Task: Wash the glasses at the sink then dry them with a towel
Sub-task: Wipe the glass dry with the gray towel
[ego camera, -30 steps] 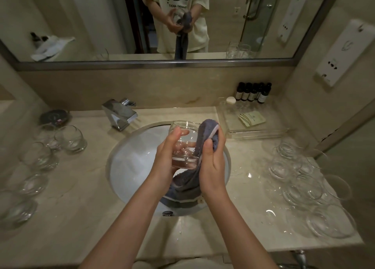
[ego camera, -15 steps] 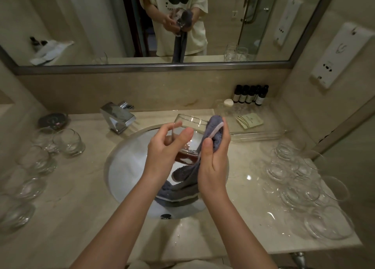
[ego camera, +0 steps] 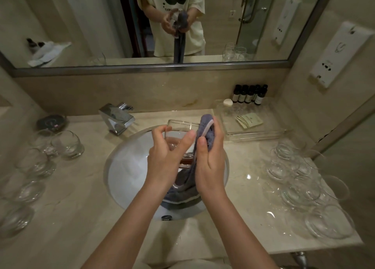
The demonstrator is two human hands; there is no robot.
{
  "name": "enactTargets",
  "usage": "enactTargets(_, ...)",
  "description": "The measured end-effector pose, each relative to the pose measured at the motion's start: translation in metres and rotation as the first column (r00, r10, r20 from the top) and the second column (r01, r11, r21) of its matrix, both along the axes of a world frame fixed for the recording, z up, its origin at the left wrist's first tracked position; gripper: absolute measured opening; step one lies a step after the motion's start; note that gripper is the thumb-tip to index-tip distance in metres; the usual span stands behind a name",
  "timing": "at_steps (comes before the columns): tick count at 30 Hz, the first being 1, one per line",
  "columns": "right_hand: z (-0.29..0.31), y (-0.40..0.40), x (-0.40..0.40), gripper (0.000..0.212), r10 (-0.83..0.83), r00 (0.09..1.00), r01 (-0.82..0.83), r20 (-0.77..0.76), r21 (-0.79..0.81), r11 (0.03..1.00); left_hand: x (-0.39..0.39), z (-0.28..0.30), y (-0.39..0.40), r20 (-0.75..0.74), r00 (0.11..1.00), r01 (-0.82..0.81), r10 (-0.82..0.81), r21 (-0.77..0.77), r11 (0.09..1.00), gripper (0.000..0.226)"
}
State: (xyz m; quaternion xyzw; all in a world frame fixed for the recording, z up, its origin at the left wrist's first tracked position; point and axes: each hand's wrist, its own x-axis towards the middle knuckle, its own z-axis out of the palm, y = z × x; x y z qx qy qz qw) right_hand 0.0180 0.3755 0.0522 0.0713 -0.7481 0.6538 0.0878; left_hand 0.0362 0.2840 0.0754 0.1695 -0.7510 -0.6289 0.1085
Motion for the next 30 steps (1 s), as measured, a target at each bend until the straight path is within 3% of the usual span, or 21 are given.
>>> enactTargets(2,0.003,-0.001,-0.001,0.040,0.015,1.000,-0.016,-0.007,-0.039,0.999,-0.001,0.002,-0.003,-0.026,1.000,-0.009,0.011,0.072,0.997,0.061)
enactTargets(7,0.004,0.006,-0.005,0.036,0.093,0.982,-0.046,0.163,-0.270,0.962,-0.008,0.012,-0.007,0.022,0.992,0.110,-0.122,0.305,0.946,0.054)
enactTargets(13,-0.001,0.004,0.000,0.032,0.011,0.985,0.015,0.171,-0.148,0.989,-0.007,0.001,-0.005,0.141,0.990,-0.033,0.004,0.200,0.979,0.067)
enactTargets(16,-0.003,0.003,0.001,0.053,-0.049,0.989,0.056,0.143,-0.047,0.997,-0.002,0.000,-0.003,0.080,0.996,0.027,-0.036,0.102,0.994,0.069)
enactTargets(18,0.000,0.005,-0.001,0.044,-0.047,0.989,0.062,0.142,-0.103,0.993,0.000,0.000,-0.003,0.051,0.991,0.119,-0.123,0.067,0.991,0.080)
enactTargets(21,0.003,0.008,-0.004,0.034,-0.002,0.985,0.041,0.175,-0.221,0.974,0.000,0.007,-0.005,0.037,0.984,0.161,-0.172,0.207,0.965,0.057)
enactTargets(25,0.005,0.008,-0.003,0.050,0.042,0.970,0.031,0.239,-0.296,0.955,0.002,0.008,-0.008,0.059,0.966,0.208,-0.252,0.403,0.891,0.040)
enactTargets(27,0.006,0.008,-0.001,0.050,0.029,0.969,0.043,0.245,-0.284,0.958,0.002,0.007,-0.009,0.095,0.956,0.227,-0.279,0.364,0.903,0.043)
enactTargets(30,0.004,0.008,0.003,0.041,-0.003,0.979,0.052,0.204,-0.232,0.971,0.001,0.003,-0.008,0.129,0.969,0.180,-0.209,0.207,0.962,0.071)
